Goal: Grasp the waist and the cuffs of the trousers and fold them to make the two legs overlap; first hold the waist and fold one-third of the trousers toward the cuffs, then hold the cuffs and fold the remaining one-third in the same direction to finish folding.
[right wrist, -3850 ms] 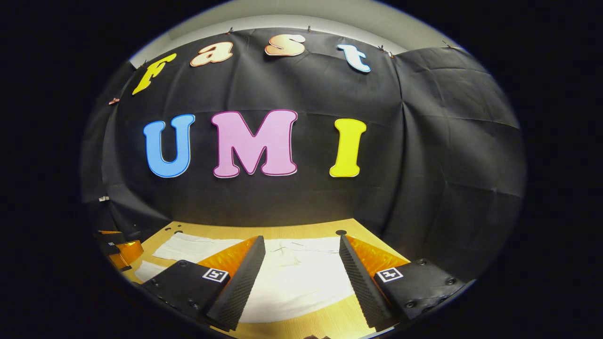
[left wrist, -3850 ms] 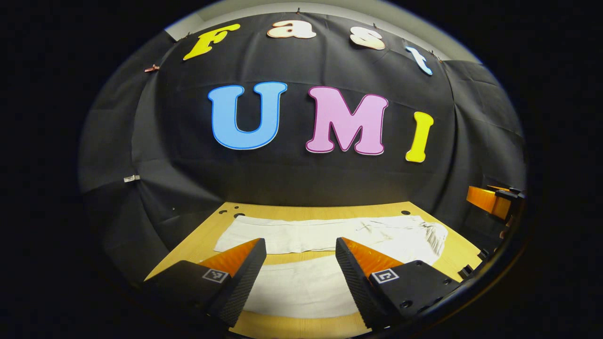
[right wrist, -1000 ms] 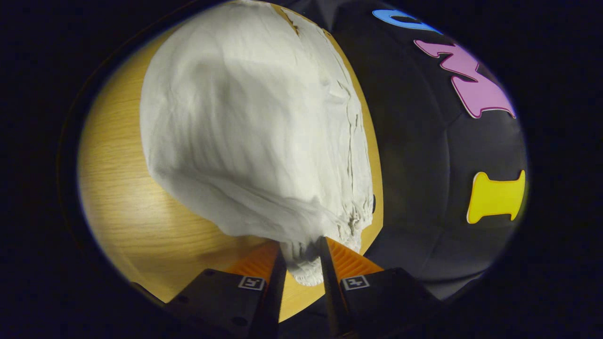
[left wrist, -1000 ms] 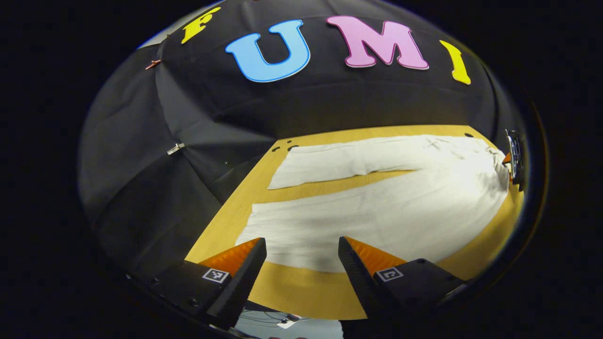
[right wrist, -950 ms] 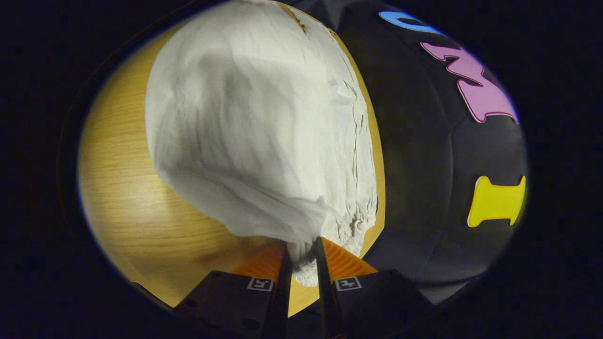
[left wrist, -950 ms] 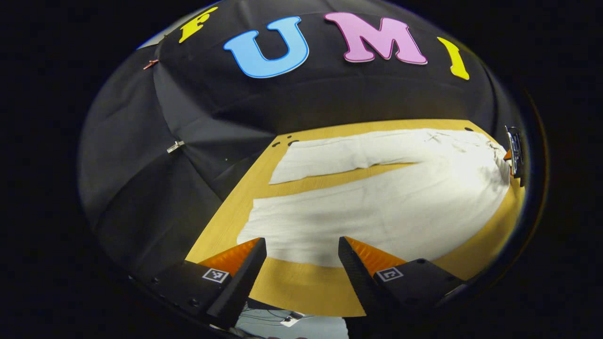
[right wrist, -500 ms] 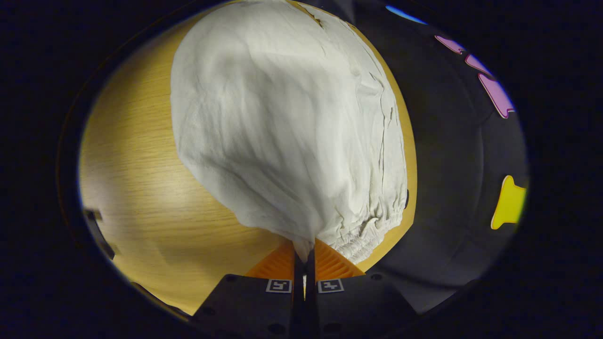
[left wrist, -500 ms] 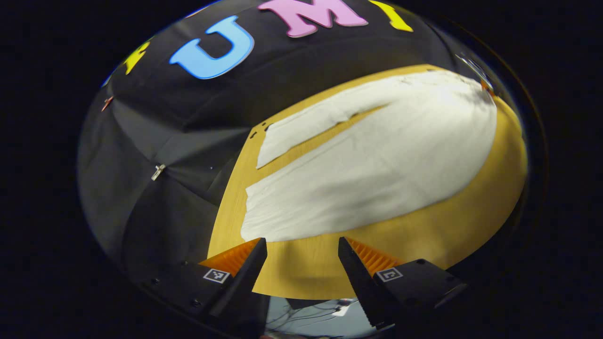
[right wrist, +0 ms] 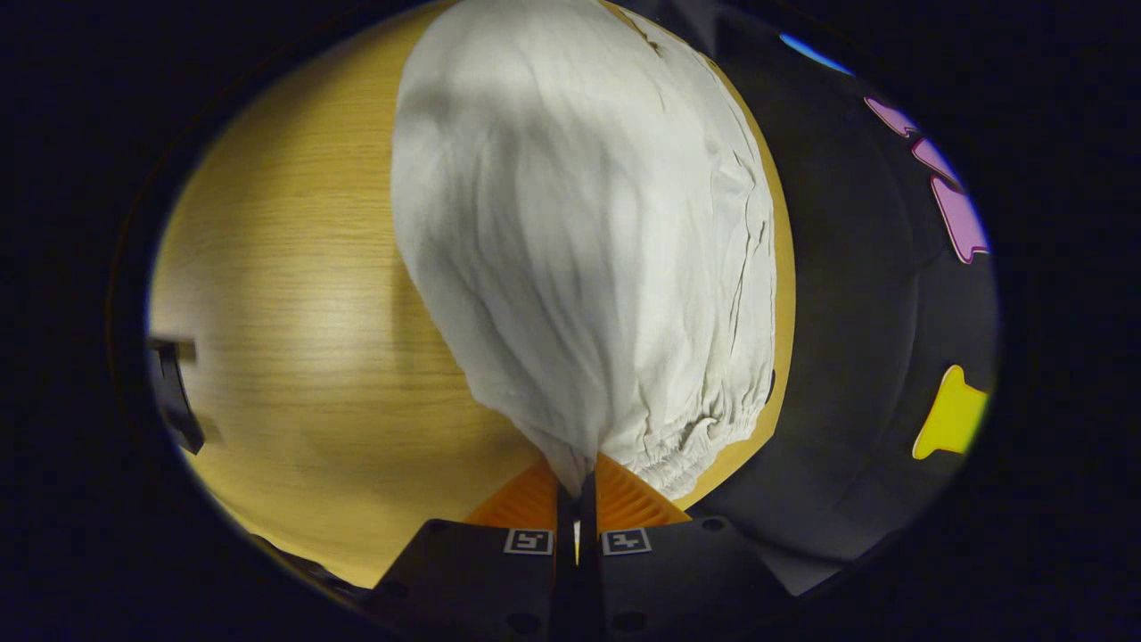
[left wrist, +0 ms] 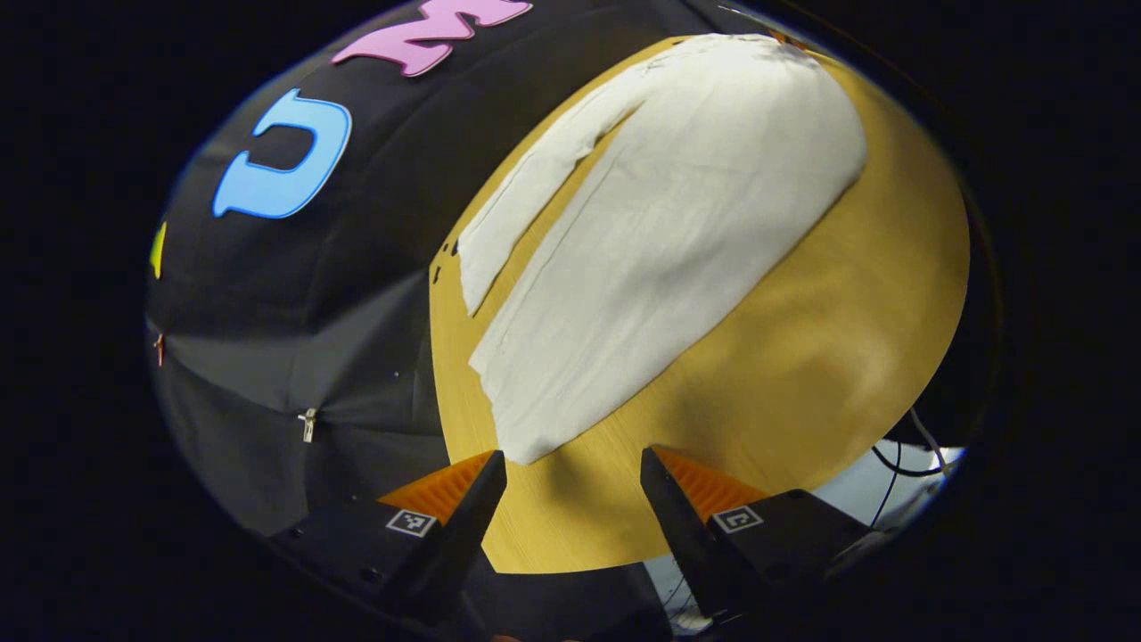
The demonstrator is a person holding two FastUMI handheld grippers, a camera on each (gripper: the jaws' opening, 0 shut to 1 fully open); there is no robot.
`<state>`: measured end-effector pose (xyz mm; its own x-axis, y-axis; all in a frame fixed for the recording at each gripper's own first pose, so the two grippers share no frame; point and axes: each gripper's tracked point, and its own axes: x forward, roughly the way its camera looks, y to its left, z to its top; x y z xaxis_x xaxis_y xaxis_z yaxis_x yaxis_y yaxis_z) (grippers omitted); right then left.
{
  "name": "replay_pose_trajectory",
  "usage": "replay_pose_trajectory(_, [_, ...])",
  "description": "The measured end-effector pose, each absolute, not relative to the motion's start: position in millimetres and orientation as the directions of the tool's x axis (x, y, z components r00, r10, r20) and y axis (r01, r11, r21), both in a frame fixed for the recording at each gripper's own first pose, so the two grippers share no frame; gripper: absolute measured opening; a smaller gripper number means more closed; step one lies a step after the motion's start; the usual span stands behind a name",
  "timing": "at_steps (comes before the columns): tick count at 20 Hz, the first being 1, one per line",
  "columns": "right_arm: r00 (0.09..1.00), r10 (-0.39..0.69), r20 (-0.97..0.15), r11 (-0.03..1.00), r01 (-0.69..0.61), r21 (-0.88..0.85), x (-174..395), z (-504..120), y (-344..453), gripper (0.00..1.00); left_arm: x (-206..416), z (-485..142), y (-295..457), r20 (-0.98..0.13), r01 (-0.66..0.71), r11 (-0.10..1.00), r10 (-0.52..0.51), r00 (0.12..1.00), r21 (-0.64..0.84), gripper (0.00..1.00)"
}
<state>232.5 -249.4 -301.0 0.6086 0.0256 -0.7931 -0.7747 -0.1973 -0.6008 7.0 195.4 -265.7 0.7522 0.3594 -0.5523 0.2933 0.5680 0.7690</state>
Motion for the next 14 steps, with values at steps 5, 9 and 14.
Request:
replay_pose_trajectory(5, [0.592,0.013,-0.806,-0.215,-0.785,-0.581,229.7,-300.4,-246.6,0.05,39.8,-268.0,199.3,-0.608,0.494,0.384,0.281,0.743,0.780,0.90])
replay_pose_trajectory(9, [0.598,0.004,-0.801,-0.229,-0.780,-0.583,229.4,-300.6,-246.7,0.05,54.2,-266.3,189.4,-0.688,0.633,0.271,0.237,0.686,0.725,0.86])
replay_pose_trajectory(14, [0.602,0.001,-0.799,-0.204,-0.782,-0.589,231.4,-298.4,-247.5,0.05,62.3,-276.4,188.0,-0.748,0.696,0.275,0.259,0.610,0.663,0.52])
